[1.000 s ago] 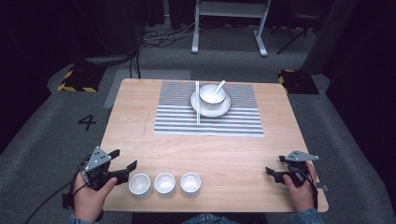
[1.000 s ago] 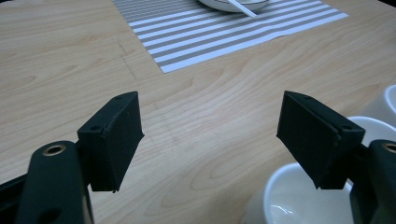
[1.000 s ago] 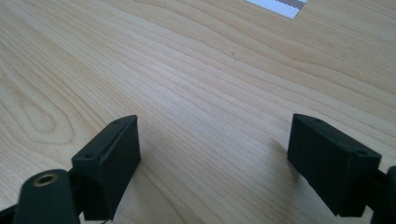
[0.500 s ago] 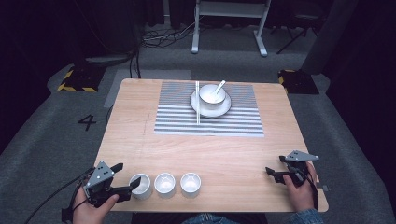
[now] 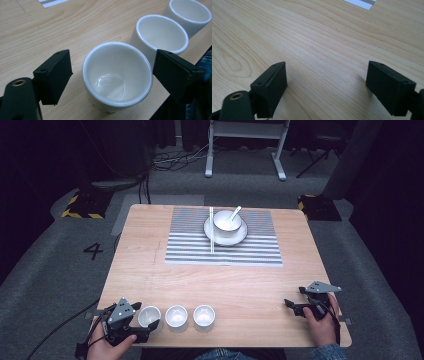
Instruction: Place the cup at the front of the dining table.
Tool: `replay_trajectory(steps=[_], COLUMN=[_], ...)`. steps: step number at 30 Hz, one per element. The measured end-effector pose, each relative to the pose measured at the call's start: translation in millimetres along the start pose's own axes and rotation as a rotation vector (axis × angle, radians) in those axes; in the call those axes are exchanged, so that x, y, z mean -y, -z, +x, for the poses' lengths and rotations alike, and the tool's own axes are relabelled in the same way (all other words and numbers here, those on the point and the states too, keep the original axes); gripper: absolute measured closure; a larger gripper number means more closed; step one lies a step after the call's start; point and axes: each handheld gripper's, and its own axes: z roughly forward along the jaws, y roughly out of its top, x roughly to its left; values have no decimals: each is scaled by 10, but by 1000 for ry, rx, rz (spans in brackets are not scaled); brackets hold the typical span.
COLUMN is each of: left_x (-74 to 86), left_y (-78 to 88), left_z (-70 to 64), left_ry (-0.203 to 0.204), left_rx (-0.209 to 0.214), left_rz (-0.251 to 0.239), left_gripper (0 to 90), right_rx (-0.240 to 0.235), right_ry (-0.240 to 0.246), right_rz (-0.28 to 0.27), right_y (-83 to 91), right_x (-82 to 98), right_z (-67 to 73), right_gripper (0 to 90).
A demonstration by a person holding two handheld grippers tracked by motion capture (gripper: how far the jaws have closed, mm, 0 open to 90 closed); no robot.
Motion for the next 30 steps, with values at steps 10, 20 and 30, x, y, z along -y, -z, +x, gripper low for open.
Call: replay_trajectory(steps=[10, 20, 30], left_x=[43, 66, 15], left_y=[-177, -276, -250], left_z=[-24, -23, -3], left_ry=[-36, -41, -17], left_rx=[-17, -3, -23], left_rz=[74, 107, 152], left_gripper=[162, 256, 262], right_rx=[0, 0, 0], right_ry=[-1, 0, 0], right_rz=[0, 0, 0], right_y=[0, 0, 0], right_x=[0, 0, 0], right_z=[0, 0, 1], right_gripper=[172, 173, 172])
